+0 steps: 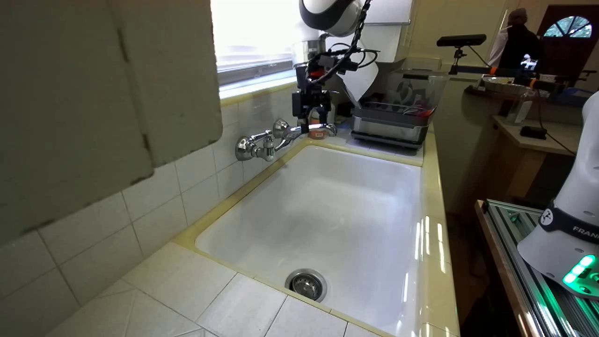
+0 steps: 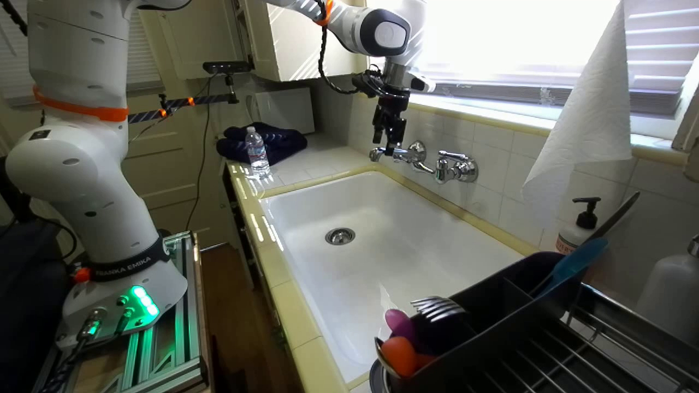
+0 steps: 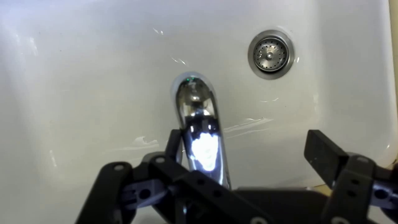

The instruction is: Push the faucet handle on the left backwards then push the faucet to the right.

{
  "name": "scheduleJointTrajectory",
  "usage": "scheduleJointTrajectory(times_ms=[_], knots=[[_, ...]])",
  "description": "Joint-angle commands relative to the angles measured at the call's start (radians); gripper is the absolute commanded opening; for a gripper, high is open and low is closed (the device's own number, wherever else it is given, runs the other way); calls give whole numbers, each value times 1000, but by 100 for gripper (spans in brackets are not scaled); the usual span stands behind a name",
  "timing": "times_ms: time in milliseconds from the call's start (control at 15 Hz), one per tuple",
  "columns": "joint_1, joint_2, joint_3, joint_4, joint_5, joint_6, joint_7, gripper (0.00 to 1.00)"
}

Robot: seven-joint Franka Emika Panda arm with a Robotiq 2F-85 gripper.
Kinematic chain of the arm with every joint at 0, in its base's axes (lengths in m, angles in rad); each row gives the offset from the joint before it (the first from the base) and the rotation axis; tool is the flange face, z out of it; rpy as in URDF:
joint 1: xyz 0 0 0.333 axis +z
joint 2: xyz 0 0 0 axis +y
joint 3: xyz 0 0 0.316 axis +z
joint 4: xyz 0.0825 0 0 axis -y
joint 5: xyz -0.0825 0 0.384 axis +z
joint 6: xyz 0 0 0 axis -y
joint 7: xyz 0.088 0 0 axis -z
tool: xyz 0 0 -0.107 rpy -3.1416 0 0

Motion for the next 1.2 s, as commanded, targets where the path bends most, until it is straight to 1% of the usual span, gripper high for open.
scheduleJointTrajectory(times_ms=[0, 533, 867, 1133], knots=[[19, -26, -5, 5, -31, -57, 40, 100], [40, -98, -9, -20, -131, -86, 69, 100], [42, -161, -10, -41, -196, -71, 79, 100], [40, -201, -8, -50, -216, -56, 91, 100]])
